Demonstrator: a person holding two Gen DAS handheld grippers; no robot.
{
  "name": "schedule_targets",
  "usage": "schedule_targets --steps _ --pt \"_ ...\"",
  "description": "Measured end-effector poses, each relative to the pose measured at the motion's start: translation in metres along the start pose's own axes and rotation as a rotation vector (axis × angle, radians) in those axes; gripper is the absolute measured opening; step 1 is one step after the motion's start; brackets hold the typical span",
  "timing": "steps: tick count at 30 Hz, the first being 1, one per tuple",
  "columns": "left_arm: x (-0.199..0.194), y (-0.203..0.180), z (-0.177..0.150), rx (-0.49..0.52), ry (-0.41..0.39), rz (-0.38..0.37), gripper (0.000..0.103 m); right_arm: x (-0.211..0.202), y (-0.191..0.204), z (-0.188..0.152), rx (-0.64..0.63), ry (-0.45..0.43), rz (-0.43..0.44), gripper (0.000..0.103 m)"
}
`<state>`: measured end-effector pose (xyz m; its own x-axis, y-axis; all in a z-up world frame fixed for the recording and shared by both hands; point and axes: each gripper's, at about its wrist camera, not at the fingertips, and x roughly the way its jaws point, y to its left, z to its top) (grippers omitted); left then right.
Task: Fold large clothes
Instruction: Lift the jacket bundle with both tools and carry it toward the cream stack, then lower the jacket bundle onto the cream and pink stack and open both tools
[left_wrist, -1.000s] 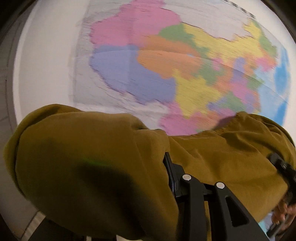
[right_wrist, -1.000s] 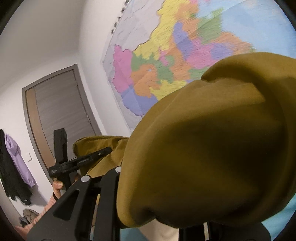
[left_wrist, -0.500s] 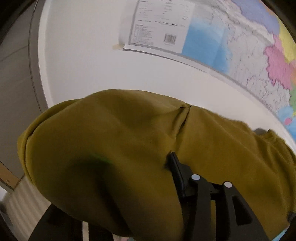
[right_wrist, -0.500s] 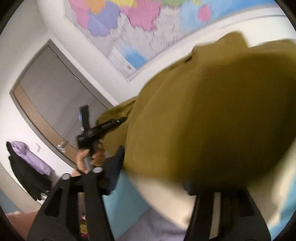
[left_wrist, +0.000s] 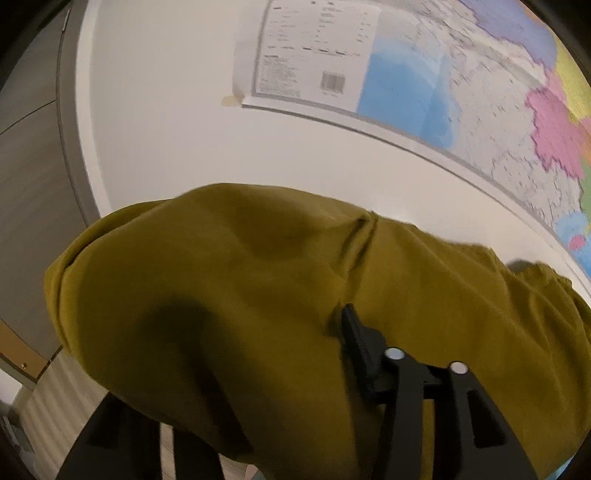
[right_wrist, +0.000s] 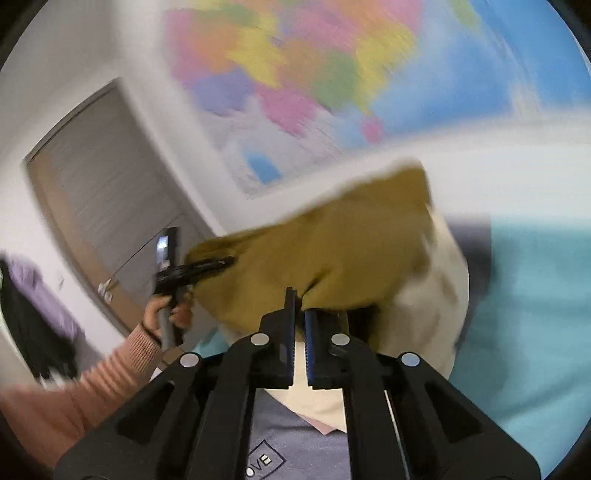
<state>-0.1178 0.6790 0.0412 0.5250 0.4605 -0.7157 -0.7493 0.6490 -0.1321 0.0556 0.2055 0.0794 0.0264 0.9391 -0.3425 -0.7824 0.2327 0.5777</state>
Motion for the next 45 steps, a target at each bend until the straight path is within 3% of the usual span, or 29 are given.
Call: schedule_targets --steps 3,5,7,9,11,15,16,20,24,27,32,34,41,45 --pt "0.005 0.006 0.004 -0.034 0.022 -0.026 0.043 -0.037 0.006 0.01 -0.105 -0.066 -0.024 0.001" --pt "0.009 0.0 -0.001 -0.002 0.029 0.0 0.045 -0.033 0.0 -0.003 -0.096 -0.011 -0.044 0.001" --pt "0.017 -0.011 -0.008 0.068 0.039 0.09 0.051 -0.012 -0.002 -0.022 -0.114 0.111 -0.092 0.001" --pt "0.012 -0.016 -0.013 0.097 0.025 0.118 0.053 -0.014 -0.019 -0.042 -0.075 0.157 -0.117 0.003" --pt "0.002 -0.016 -0.014 0.099 0.022 0.124 0.06 -0.015 -0.022 -0.04 -0.028 0.135 -0.126 0.015" --pt "-0.035 -0.014 -0.019 0.131 -0.007 0.149 0.066 -0.043 -0.016 -0.026 -0.016 0.048 -0.147 0.022" --pt "-0.047 -0.013 -0.021 0.135 -0.03 0.148 0.067 -0.049 -0.013 -0.018 -0.014 0.027 -0.154 0.033" --pt "-0.093 -0.017 -0.033 0.138 -0.121 0.117 0.074 -0.046 0.01 0.006 -0.056 -0.016 -0.187 0.05" --pt "-0.114 -0.052 -0.046 0.213 -0.165 0.038 0.078 -0.004 0.027 0.027 -0.106 0.021 -0.218 0.05" --pt "-0.104 -0.088 -0.057 0.279 -0.135 -0.042 0.08 0.026 0.026 0.03 -0.108 0.045 -0.234 0.05" --pt "-0.08 -0.129 -0.085 0.329 -0.086 -0.086 0.08 0.075 0.006 -0.009 -0.087 0.228 -0.268 0.05" --pt "-0.072 -0.134 -0.088 0.328 -0.079 -0.075 0.08 0.079 -0.004 -0.025 -0.066 0.258 -0.275 0.049" --pt "-0.088 -0.138 -0.099 0.318 -0.122 -0.035 0.081 0.047 0.012 -0.021 -0.094 0.196 -0.268 0.051" --pt "-0.099 -0.143 -0.103 0.308 -0.138 -0.032 0.089 0.037 0.031 -0.02 -0.149 0.155 -0.253 0.053"
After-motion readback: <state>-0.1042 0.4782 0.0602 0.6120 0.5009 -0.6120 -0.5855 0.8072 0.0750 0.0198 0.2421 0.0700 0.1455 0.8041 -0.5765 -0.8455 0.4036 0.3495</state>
